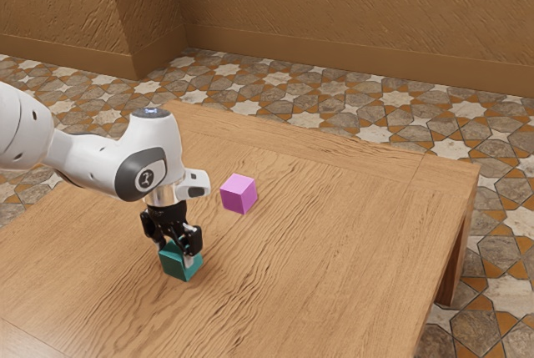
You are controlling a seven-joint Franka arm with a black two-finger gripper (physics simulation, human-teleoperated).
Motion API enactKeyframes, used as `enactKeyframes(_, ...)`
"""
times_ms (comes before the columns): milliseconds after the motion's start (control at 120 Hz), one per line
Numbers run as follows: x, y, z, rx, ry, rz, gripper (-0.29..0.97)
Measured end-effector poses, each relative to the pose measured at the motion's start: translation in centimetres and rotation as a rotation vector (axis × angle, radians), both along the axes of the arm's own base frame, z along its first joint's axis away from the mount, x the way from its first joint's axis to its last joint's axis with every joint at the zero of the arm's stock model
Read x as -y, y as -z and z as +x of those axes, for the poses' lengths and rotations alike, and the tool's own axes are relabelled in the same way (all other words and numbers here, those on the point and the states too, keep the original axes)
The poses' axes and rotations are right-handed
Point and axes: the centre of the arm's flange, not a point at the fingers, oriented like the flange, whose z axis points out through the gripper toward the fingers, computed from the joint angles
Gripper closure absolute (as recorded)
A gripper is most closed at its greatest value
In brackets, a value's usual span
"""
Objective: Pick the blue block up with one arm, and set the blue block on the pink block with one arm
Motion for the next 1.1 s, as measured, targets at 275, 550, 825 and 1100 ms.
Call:
enactKeyframes(275, 0.0, -0.3, 0.0, 0.005, -0.003, 0.001, 0.28)
enactKeyframes(550, 0.0, -3.7, 0.5, 0.057, -0.007, 0.005, 0.32)
enactKeyframes(825, 0.5, -12.1, 5.9, 0.148, -0.004, 0.005, 0.34)
enactKeyframes(1100, 0.3, -14.3, 12.7, 0.137, 0.011, 0.034, 0.34)
